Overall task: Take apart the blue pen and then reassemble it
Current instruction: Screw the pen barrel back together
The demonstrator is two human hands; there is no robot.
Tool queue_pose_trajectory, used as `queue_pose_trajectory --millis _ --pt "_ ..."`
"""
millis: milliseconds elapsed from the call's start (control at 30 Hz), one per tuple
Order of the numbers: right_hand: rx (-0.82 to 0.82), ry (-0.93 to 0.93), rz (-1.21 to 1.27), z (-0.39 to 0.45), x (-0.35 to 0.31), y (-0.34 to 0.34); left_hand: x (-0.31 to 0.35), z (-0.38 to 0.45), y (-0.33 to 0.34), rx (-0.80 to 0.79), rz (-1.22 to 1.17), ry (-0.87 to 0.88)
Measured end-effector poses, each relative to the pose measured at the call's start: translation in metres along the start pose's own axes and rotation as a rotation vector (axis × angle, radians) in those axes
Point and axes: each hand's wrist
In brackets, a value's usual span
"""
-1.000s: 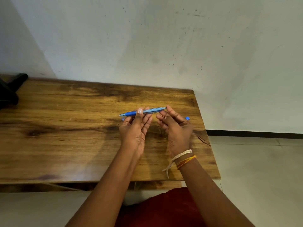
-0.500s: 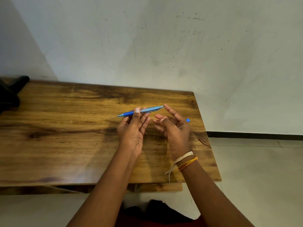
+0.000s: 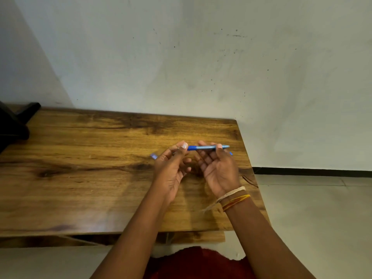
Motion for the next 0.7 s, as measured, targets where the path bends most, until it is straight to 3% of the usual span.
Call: queue_pose_trajectory --millis 133,300,500,700 --pt "0.095 0.046 0.234 0.008 -0.013 -0.004 0.006 0.004 -0.009 0.019 0.071 0.021" --pt "0.180 -0.003 0.231 0.018 -0.011 -0.005 0.002 0.005 -0.011 0.035 0.240 0.060" --pt "0.142 -0.010 0.230 0.022 -0.010 -0.008 0.003 0.007 -0.014 0.021 0.297 0.073" --pt "0.089 0.055 0.496 0.029 -0.016 -0.014 -0.001 0.008 -0.014 -0.011 0.408 -0.012"
Point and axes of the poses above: each hand's wrist, its own z-axis towards the middle knuckle, its own y-axis out of the palm, x = y × z, and after that the axes turned 11 degrees about -z, right-handed
